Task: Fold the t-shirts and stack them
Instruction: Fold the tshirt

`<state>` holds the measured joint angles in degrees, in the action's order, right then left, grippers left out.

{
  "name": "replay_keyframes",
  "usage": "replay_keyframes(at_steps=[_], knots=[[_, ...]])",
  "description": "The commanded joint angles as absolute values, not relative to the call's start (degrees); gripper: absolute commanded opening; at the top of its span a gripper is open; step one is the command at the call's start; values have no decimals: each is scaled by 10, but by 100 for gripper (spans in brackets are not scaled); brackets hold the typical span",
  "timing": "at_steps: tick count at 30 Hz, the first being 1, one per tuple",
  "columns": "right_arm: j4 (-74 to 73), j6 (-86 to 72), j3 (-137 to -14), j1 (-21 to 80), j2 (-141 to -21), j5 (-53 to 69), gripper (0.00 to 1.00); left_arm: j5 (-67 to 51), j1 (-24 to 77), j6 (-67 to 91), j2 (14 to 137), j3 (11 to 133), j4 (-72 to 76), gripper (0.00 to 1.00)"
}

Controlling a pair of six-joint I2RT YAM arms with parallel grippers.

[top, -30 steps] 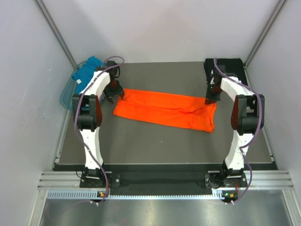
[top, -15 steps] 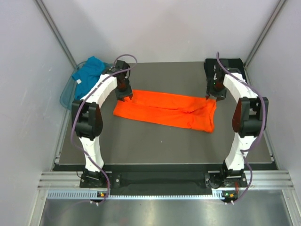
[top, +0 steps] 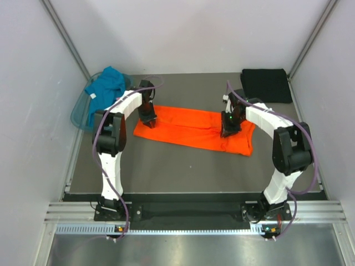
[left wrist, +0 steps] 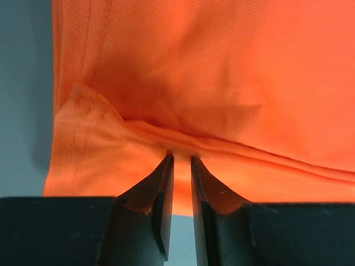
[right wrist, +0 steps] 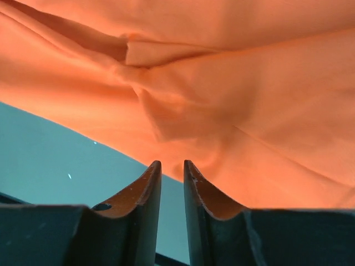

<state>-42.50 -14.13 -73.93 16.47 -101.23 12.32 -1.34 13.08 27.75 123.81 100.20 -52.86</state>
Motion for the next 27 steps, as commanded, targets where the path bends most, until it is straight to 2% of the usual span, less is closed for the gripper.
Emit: replay_keyframes(at_steps=[1, 10, 21, 24, 27], knots=[[-373, -152, -751, 172, -1033, 141, 24, -11, 125, 261, 1247, 1016, -509, 24], [-370, -142, -814, 175, -1096, 120, 31, -5, 125, 246, 1253, 1012, -506, 24], [-429, -120, -1033, 171, -1235, 99, 39, -10, 125, 250, 1234, 995, -502, 24], [-438, -113, -1042, 169, -1225, 92, 41, -5, 125, 250, 1228, 1002, -508, 24], [-429, -106, -997, 165, -1173, 77, 47, -5, 125, 246, 1225, 1012, -508, 25]])
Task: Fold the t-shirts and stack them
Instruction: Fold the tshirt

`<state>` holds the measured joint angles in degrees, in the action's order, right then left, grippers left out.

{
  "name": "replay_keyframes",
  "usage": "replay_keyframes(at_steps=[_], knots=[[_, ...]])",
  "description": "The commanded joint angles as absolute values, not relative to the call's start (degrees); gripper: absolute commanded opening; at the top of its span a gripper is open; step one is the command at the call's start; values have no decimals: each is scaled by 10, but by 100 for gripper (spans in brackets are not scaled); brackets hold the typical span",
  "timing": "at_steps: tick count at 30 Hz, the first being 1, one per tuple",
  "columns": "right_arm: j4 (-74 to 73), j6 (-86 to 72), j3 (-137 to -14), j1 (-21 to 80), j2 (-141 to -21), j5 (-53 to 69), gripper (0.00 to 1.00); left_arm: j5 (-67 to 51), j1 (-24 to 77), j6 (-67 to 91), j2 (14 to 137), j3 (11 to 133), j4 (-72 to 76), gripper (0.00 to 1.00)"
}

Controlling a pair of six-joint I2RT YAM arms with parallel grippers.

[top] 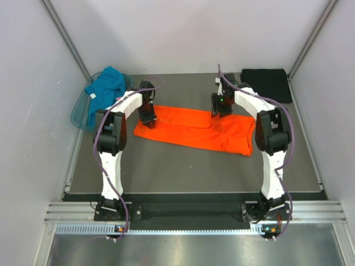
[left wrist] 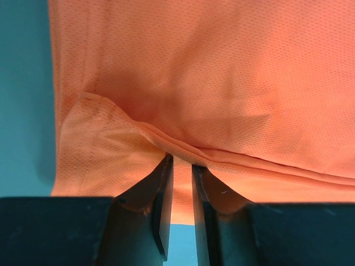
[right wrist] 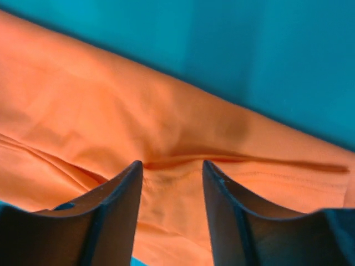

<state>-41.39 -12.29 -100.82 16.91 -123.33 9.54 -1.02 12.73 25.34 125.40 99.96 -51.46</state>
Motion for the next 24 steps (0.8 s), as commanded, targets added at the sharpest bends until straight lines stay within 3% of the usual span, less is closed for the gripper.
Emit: replay_keyframes(at_steps=[1, 17, 24], knots=[[-420, -105, -967, 164, -1145, 76, 49, 12, 125, 245, 1225, 1013, -506, 25], [-395, -125, -812, 142, -1055, 95, 54, 3, 83, 267, 1317, 1078, -521, 26], [-393, -123, -788, 124, -1042, 93, 56, -24, 80, 271, 1276, 1054, -518, 26]])
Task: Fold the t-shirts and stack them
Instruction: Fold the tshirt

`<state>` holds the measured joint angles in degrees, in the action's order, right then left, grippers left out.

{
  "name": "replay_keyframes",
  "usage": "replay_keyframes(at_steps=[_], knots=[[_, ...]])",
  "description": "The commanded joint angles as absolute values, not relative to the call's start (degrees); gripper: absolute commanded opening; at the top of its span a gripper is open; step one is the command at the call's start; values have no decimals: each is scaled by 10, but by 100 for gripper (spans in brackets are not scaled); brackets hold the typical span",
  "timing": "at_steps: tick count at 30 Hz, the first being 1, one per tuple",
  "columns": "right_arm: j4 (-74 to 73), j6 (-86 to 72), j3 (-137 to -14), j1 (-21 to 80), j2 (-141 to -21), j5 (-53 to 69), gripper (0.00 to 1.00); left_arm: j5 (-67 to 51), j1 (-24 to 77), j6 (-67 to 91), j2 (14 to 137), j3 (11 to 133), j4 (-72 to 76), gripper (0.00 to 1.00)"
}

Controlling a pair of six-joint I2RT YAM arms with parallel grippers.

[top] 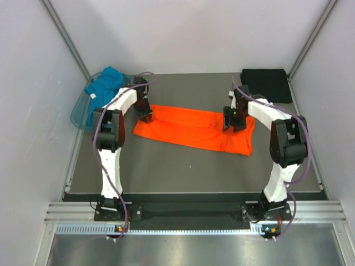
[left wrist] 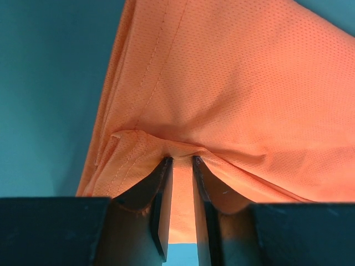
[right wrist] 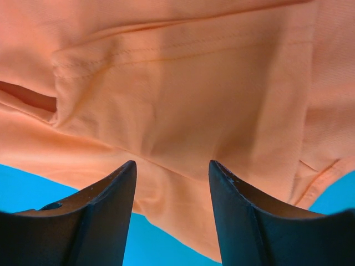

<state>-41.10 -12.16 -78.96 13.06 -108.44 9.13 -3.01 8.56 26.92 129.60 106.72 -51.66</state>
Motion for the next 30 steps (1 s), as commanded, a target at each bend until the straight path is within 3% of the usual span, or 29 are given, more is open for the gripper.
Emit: replay_keyframes(at_steps=[1, 14, 24, 30], knots=[[-390, -123, -784, 124, -1042, 93, 56, -25, 80, 273, 1263, 1051, -519, 26], [-418, -125, -761, 107, -1022, 48, 58, -30, 83, 274, 1235, 1027, -513, 29], [-373, -131, -635, 82, -979, 29, 60, -5, 82, 260, 1258, 958, -487, 29], [-396, -105, -650, 63, -964, 4, 60, -5, 83, 253, 1251, 969, -494, 29]])
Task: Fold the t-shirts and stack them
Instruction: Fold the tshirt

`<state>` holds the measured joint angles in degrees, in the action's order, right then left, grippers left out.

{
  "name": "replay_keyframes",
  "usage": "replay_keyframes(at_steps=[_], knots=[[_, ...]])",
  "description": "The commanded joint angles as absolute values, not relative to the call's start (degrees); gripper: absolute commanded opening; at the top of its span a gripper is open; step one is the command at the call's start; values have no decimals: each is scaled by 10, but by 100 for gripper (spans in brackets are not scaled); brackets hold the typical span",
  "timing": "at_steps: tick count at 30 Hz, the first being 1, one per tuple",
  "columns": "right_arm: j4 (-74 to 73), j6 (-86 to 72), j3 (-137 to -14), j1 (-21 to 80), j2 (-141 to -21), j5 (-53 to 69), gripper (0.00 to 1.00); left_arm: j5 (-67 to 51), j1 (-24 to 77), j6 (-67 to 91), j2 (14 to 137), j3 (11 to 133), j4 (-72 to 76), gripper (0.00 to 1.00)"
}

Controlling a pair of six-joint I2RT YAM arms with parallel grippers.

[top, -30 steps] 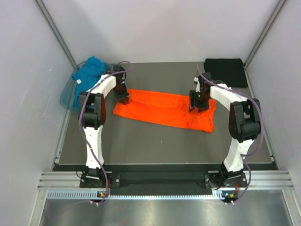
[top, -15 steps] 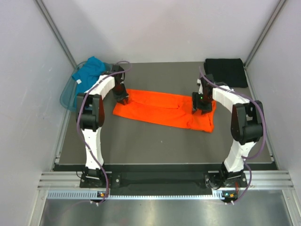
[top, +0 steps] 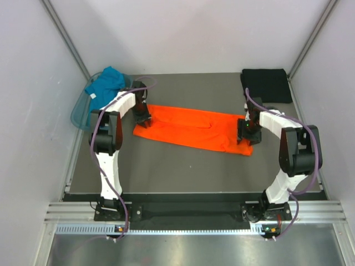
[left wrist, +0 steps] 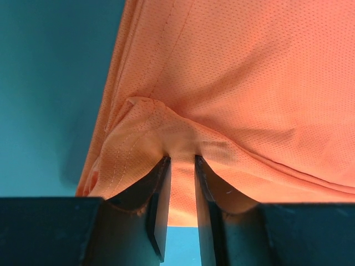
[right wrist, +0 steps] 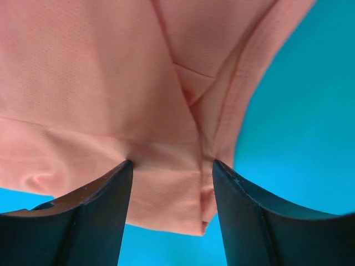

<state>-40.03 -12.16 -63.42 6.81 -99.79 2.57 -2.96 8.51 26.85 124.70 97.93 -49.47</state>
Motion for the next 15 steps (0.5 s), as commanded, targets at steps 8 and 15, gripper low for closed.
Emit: replay_keyframes(at_steps=[8, 15], knots=[[-452, -112, -613, 62, -872, 24, 61, -20, 90, 263, 1210, 953, -496, 30], [-430, -126, -548, 44, -857, 66, 52, -23, 96, 260, 1206, 933, -496, 30]])
